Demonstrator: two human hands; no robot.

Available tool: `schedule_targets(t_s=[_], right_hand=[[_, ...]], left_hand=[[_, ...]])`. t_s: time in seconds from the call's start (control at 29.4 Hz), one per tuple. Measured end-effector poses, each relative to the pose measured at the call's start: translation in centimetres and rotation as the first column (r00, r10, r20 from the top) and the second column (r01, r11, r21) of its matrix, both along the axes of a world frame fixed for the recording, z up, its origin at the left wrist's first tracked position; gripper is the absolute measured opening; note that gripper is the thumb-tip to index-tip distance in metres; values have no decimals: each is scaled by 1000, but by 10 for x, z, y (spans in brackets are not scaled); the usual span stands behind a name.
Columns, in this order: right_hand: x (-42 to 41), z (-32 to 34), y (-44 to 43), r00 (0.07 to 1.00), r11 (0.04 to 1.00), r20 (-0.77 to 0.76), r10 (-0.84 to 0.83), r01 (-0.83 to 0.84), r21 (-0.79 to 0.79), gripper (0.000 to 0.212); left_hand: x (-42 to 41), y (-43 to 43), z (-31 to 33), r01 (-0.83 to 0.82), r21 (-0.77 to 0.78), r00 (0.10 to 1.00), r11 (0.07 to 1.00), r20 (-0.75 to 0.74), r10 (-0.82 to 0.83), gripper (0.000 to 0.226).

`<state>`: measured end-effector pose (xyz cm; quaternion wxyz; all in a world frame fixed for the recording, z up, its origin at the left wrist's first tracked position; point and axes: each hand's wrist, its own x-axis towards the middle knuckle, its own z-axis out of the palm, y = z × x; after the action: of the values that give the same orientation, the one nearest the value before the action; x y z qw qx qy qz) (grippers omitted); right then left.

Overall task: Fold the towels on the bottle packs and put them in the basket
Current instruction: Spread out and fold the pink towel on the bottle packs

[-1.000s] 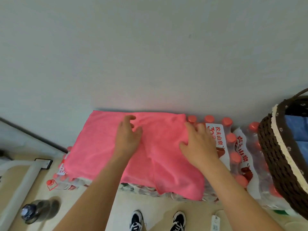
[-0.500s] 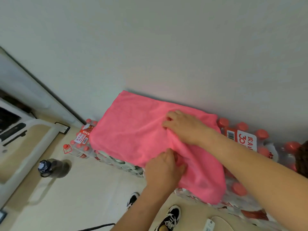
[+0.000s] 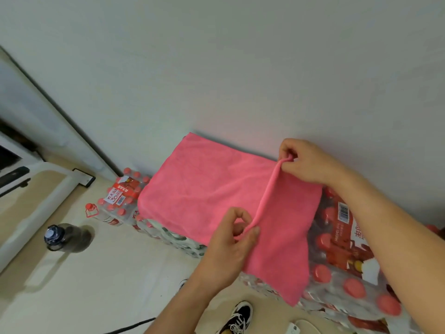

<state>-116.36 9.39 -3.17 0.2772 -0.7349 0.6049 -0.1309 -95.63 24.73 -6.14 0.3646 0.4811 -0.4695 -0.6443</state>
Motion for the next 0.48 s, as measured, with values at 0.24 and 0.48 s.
schedule_targets(t_s=[0.24, 0.48], right_hand=[[67, 19, -24, 999, 980, -27, -28, 23, -198, 33], [145, 12, -56, 991, 983, -134, 16, -40, -182, 48]], left_hand=[[72, -32, 23, -12, -299, 936, 954, 332, 116, 17], [156, -62, 16, -111, -249, 865, 962, 453, 217, 28]])
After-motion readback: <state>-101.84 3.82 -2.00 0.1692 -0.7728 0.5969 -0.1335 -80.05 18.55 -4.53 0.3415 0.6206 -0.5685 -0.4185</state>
